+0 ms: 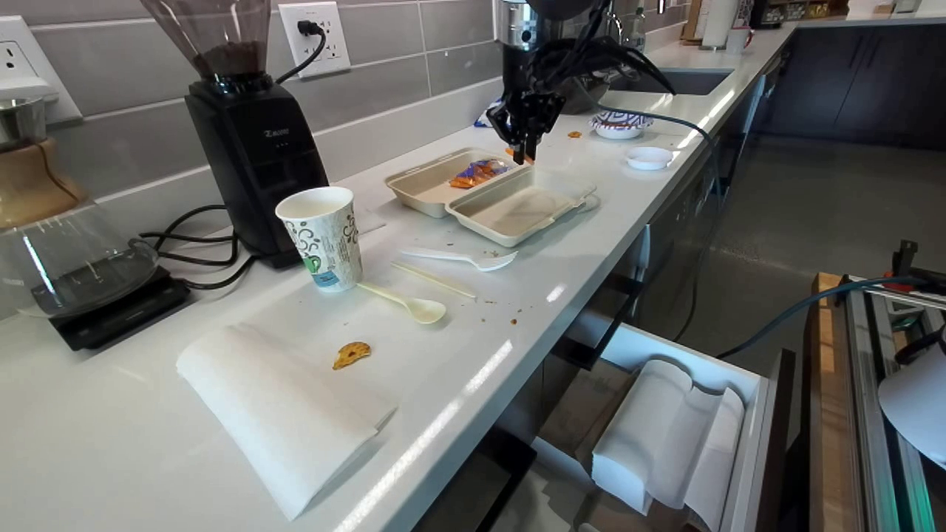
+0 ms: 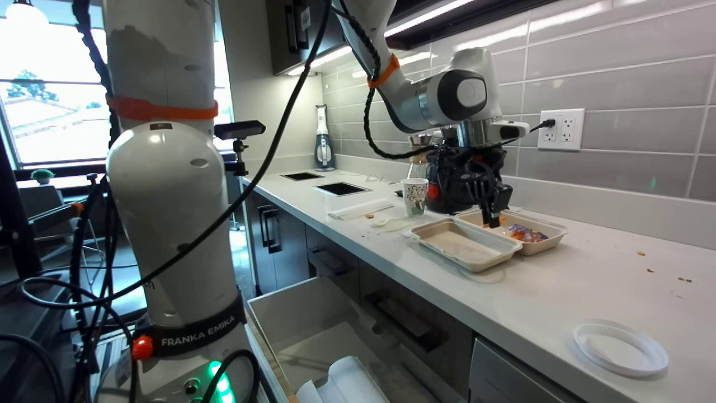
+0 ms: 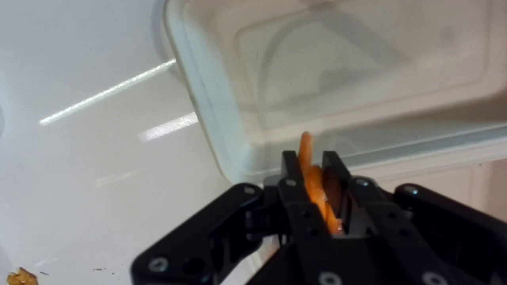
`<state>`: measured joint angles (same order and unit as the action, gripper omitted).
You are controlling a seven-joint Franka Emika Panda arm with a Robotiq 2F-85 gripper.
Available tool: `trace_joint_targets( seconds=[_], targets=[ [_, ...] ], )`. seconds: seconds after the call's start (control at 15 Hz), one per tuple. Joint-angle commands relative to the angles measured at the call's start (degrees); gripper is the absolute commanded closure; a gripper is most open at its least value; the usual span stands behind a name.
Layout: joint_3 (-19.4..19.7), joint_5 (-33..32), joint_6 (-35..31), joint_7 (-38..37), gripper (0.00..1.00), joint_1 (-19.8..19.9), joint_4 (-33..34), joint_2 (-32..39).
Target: Place the orange object into the packet
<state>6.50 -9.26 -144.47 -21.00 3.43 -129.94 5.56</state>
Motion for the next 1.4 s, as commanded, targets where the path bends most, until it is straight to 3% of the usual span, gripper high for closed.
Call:
trace_joint_targets(
  seconds=[0.0,0.4,1.33],
  targets=[
    [-0.26,3.09,0.44,5.14,0.95,0.73,2.6,2.03],
    [-1.0,9.49,2.66,14.17,0.95,1.23,5.92,4.42],
    [-1.03,9.81,8.2,21.11,0.95,2.03,13.86,10.39]
  ],
)
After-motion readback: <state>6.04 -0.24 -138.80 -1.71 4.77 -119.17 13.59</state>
